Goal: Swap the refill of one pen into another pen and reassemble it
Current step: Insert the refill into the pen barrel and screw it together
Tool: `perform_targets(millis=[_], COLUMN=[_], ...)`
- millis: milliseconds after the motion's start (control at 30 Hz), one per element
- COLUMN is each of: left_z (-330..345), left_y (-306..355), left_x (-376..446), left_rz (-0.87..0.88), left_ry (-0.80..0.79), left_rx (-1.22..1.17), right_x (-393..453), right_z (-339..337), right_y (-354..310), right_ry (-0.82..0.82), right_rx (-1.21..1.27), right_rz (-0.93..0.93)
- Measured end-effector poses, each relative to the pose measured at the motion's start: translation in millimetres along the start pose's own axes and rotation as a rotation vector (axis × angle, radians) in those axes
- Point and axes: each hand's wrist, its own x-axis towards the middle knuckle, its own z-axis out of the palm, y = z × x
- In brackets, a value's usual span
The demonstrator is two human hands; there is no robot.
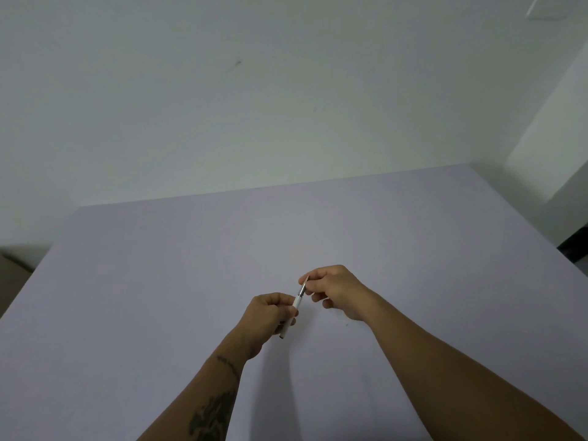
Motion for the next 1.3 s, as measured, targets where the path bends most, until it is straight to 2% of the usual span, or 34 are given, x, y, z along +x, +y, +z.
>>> perform_targets(millis=[200, 367, 500, 900, 1100, 1300], left_z=[6.8, 10.3, 9.3, 12.9, 7.7, 9.1], left_y=[4.2, 4.9, 7.7, 7.4, 11.0, 13.9], left_x=[-0.6, -1.2, 1.0, 4.5, 6.9, 6.2], left_rz=[-0.012, -0.019, -0.033, 0.021, 0.026, 0.03], left_ry=[-0.058, -0.084, -0.102, -0.065, -0.046, -0.054], left_rx=[-0.034, -0.031, -0.053, -0.059, -0.089, -0.093], right_x=[-2.4, -3.3, -3.1, 4.8, 2.3, 5.5], right_z=[2.5, 3.6, -7.7, 3.0, -8.4, -3.3], right_y=[0.0, -2.0, -6.2, -9.9, -19.7, -22.5], right_ry=[0.013, 0.017, -0.058, 0.019, -0.086, -0.034], right_rx=[0.048, -0.042, 0.126, 0.014, 0.121, 0.067], right_rz=[0.022, 0.032, 0.06, 0.059, 0.045, 0.041])
